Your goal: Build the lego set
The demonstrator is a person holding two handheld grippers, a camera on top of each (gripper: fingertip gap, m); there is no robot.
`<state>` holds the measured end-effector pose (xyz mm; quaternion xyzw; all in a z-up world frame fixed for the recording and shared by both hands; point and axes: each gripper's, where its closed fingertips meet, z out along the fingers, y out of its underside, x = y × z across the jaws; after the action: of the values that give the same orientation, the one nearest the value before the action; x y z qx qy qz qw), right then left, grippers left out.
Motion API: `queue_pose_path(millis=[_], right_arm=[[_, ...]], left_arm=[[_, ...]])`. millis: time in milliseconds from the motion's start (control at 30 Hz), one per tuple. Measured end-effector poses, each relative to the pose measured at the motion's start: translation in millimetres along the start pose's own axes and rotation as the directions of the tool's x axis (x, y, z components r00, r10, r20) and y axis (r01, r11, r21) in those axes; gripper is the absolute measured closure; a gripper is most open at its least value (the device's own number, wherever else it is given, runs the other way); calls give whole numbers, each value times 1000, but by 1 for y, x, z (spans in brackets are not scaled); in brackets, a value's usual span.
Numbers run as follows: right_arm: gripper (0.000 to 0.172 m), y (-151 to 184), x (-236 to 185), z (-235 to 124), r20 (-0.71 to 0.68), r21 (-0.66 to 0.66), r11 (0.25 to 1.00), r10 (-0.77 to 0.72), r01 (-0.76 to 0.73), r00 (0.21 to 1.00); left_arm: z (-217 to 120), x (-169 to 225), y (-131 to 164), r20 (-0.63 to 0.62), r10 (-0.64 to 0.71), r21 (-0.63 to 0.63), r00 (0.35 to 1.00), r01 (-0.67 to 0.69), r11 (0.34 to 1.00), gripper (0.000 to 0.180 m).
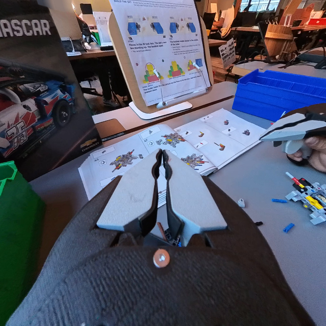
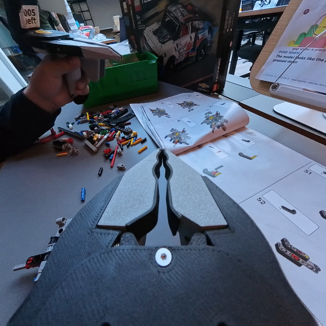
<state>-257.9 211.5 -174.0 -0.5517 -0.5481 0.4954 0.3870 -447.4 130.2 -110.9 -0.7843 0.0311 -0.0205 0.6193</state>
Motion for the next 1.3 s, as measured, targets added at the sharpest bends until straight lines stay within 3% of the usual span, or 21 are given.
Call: queue_pose_path(millis=[300,533,867,1133,1300], right_arm=[[172,0,2,0,-2,3,1000,9,-9,1000],[172,0,3,-1,-3,2,1000,12,-12,1000],[172,2,4,0,-1,-4,1000,16,-16,1000],[172,3,4,1,-3,-8,1000,17,-17,1000],[172,4,4,1,-1,-16,1000,15,-15,1000]], left_arm=[[-9,-13,-4,31,-8,15,999,8,1000,180],[-31,-45,-12,139,18,35,990,-23,999,180],[-32,-48,-10,87,-53,52,995,49,997,180],[-28,-43,-4,75,-15,4,997,14,1000,180],[-30,-46,18,18,75,-144,997,-72,987,180]])
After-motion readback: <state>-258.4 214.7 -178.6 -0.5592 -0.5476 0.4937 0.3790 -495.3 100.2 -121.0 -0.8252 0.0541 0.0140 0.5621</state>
